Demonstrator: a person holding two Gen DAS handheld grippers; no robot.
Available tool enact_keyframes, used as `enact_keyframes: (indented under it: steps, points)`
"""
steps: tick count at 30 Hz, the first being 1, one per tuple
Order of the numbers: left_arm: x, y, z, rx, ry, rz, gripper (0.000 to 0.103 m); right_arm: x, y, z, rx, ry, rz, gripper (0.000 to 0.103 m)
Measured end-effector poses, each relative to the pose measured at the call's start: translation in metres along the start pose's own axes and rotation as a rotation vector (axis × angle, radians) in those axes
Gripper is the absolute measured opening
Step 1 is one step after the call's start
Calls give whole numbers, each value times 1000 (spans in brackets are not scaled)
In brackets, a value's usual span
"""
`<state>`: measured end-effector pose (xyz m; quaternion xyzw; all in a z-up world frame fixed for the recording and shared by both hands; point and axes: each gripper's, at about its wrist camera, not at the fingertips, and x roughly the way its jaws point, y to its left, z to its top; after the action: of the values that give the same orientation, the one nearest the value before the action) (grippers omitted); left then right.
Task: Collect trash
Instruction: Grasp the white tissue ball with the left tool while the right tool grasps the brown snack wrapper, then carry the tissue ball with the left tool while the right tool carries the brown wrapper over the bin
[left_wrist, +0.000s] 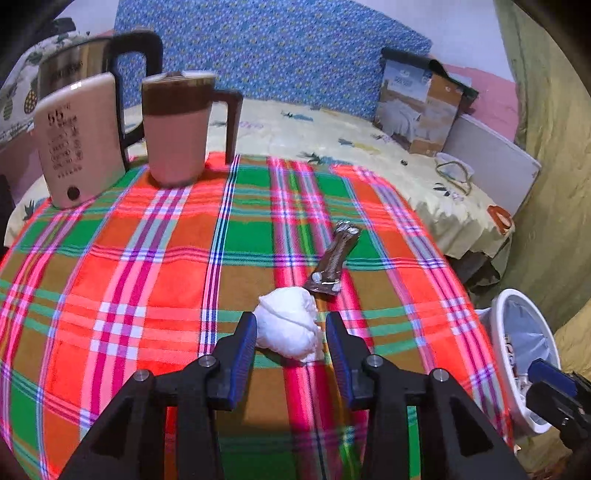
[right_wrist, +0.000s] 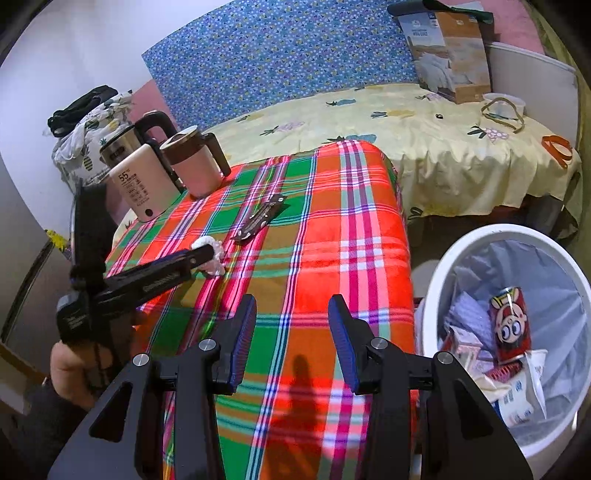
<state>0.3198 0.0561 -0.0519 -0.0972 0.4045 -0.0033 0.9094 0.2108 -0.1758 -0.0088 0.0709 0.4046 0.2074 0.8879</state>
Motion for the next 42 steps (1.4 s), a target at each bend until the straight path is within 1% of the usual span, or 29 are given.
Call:
enact_keyframes:
  steps: [1, 2, 3, 5, 11, 13, 19, 26, 30, 31, 32, 33, 38, 42]
  points:
    - [3, 1, -1, 3, 6, 14, 37, 3, 1, 2, -3, 4, 0, 43]
    - [4, 2, -2, 4, 4, 23, 29, 5, 3, 4, -5, 7, 0, 43]
    - [3, 3, -3, 7, 0, 33, 26, 8, 3, 7, -7, 9, 2, 43]
    - [-3, 8, -6, 2, -3, 17, 23, 13, 8, 12, -14, 9, 7, 43]
    - [-35, 21, -22, -11, -55, -17, 22, 38, 21, 25, -31, 30, 11, 43]
    - [-44, 26, -27, -8, -73, -13, 22, 49, 27, 29, -40, 49, 6, 43]
    - [-58, 45, -29, -45, -101, -27, 22, 83, 42, 43, -39, 75, 4, 43]
    - [-51, 67, -35, -93, -85, -35, 22, 121, 54, 56, -31, 90, -37, 43]
    - [-47, 75, -37, -123, -64, -60, 22, 141, 56, 58, -31, 119, -95, 43]
    - [-47, 75, -36, -123, -66, -62, 22, 142, 56, 56, -37, 118, -115, 40]
    - [-46, 75, -37, -122, -67, -64, 22, 141, 57, 56, -45, 108, -128, 34]
    - [-46, 75, -37, -118, -69, -67, 22, 139, 57, 54, -52, 107, -144, 33]
    - [-49, 71, -37, -105, -78, -59, 22, 124, 45, 50, -17, 101, -128, 29]
    - [-53, 68, -40, -94, -82, -36, 22, 102, 36, 39, 1, 96, -106, 28]
